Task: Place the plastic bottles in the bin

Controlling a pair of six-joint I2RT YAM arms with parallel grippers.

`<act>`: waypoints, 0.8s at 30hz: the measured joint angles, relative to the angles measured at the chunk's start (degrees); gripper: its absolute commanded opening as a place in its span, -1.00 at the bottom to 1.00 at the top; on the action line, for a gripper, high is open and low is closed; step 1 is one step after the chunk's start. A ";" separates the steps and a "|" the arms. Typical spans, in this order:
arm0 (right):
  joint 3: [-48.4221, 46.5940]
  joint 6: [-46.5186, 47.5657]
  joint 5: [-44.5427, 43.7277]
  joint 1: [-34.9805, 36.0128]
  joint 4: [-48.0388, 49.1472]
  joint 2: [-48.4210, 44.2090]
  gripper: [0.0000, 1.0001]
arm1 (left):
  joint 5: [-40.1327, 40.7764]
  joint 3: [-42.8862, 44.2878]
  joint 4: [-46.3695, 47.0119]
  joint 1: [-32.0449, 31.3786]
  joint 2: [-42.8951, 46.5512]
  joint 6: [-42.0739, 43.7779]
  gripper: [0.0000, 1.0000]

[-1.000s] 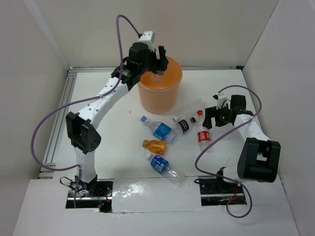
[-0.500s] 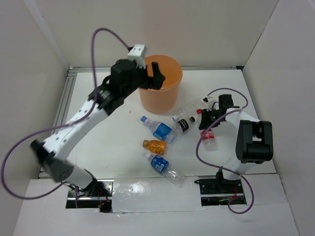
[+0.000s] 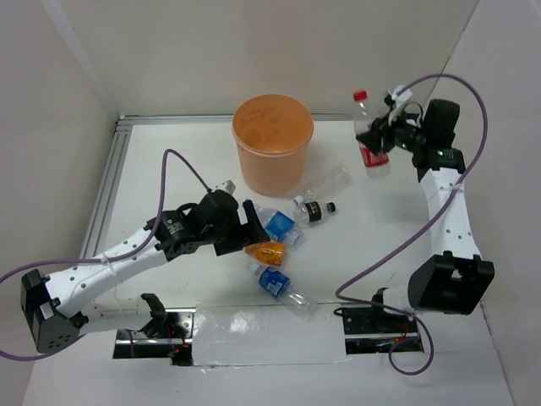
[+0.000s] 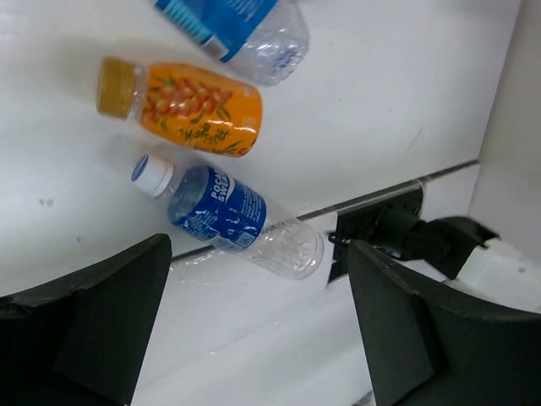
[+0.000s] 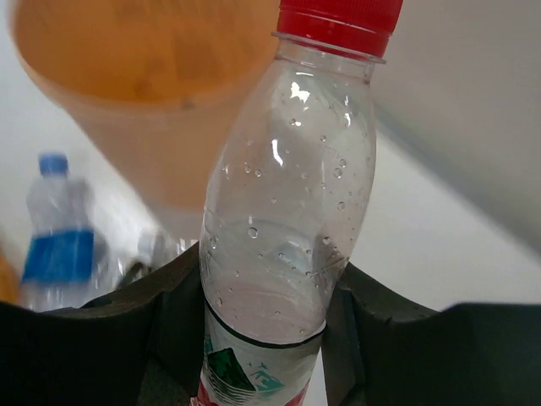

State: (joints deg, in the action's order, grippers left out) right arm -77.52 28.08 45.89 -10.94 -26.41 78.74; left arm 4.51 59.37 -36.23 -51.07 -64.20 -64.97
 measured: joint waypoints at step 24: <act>-47.10 -17.81 4.90 30.49 22.53 45.20 1.00 | -7.10 -7.37 6.62 -3.30 -16.06 -31.30 1.00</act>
State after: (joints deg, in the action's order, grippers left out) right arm -124.62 10.26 50.78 19.55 -3.88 123.94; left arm -2.59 52.01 -29.61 -54.37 -80.27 -96.27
